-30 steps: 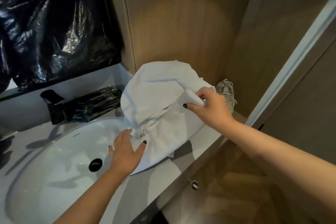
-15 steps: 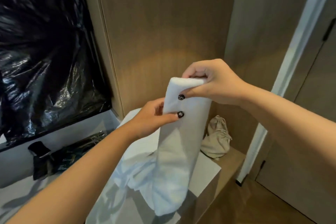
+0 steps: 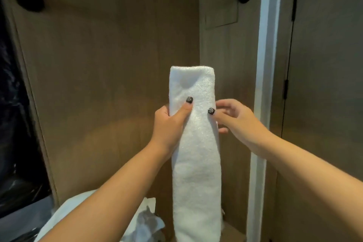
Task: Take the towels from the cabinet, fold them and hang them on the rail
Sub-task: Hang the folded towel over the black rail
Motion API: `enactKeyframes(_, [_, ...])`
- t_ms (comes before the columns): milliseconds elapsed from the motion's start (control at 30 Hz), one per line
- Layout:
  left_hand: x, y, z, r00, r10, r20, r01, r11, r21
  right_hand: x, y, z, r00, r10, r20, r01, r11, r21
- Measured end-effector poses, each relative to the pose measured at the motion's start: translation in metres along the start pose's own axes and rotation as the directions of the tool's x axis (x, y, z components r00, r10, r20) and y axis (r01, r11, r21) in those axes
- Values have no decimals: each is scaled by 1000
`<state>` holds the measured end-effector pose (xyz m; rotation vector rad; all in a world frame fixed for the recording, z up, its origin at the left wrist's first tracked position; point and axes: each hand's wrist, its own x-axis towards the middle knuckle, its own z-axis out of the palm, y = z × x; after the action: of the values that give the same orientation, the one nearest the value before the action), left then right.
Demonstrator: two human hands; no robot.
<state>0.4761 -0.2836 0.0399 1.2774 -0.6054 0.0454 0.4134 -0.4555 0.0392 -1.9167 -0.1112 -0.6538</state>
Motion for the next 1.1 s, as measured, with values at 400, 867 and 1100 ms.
enactKeyframes(400, [113,51,142,975,215,48,-214,977,-26,88,-35,-137,999,-33,-34,33,999,-16])
enactKeyframes(867, [290,51,175,890,339,307,-431,845,316,256,11,-222,939,-129,-320,212,948,239])
enactKeyframes(1100, [355,0,230,887,228,402,-367,876,312,354,3,-262,870,-247,-427,404,854,329])
